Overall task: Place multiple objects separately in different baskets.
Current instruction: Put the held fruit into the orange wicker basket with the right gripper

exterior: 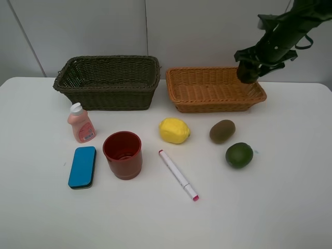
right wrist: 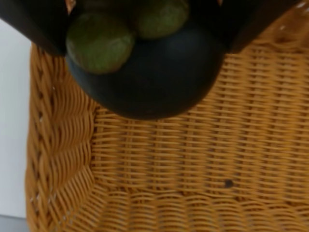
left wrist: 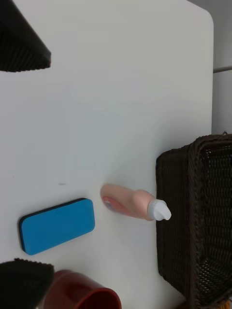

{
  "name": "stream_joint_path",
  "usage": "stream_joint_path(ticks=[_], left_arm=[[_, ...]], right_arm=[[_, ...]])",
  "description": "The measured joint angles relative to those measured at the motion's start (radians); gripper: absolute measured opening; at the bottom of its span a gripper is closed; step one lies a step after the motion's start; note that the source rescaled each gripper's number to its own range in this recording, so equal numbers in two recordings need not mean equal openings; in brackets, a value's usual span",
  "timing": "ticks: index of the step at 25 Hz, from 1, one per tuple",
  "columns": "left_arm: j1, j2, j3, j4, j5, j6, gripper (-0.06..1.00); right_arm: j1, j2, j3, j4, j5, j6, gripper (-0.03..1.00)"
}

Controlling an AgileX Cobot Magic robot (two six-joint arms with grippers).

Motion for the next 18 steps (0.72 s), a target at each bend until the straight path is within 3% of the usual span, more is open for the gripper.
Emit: stream_joint_path(ticks=[18], left_arm=[[0.0,0.0,0.0,0.0,0.0,0.0,1.0]], right_arm=[[0.0,0.1,0.0,0.009,-0.038,0.0,0.63]])
